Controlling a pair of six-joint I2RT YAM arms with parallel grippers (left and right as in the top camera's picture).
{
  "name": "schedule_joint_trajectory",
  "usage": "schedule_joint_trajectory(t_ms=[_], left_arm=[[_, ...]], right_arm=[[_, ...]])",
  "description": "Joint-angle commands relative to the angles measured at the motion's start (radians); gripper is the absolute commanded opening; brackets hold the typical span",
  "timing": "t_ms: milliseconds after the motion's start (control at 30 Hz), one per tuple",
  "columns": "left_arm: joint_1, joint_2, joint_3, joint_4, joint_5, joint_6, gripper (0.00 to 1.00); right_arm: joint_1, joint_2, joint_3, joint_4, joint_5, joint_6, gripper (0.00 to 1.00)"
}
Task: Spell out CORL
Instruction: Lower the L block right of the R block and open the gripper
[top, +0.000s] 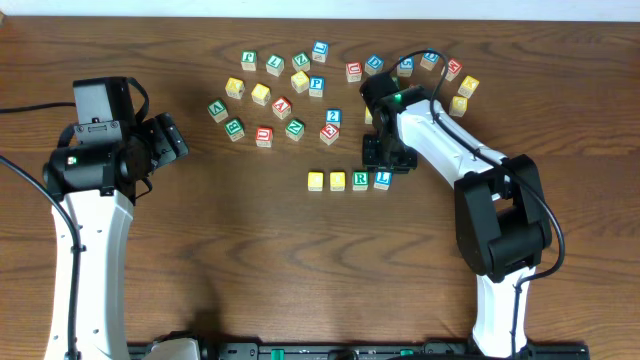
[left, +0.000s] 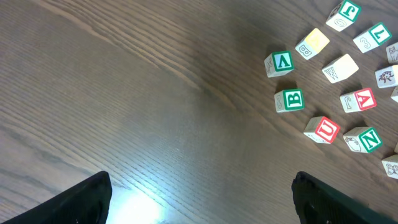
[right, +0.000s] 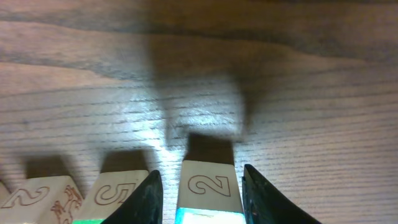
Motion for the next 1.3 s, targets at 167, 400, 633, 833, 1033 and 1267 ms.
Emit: schedule_joint_trajectory(t_ms=[167,400,633,833,1033,1267], left_arm=[[0.002,-0.007,0.005,-0.003,-0.009,-0.002,0.91],[0.002,-0.007,0.005,-0.003,-0.009,-0.002,0.91],[0.002,-0.007,0.005,-0.003,-0.009,-0.002,0.91],[0.002,-0.007,0.005,-0.003,-0.009,-0.002,0.91],[0.002,-0.007,0.005,-0.003,-0.009,-0.002,0.91],[0.002,-0.007,0.005,-0.003,-0.009,-0.002,0.91]], right_arm=[[0.011,0.008,0.026,-0.023,0.005,-0.058,0.29],[0.016,0.008,0.025,-0.030,0.005,-0.089,0.28],[0.016,0.008,0.025,-0.023,0.005,-0.109,0.29],[0.019,0.008,0.025,-0.024,0.004,-0.110,0.29],[0.021,0.008,0.025,-0.024,-0.003,-0.117,0.37],[0.013,0.008,0.040,-0.028,-0.004,-0.117,0.46]])
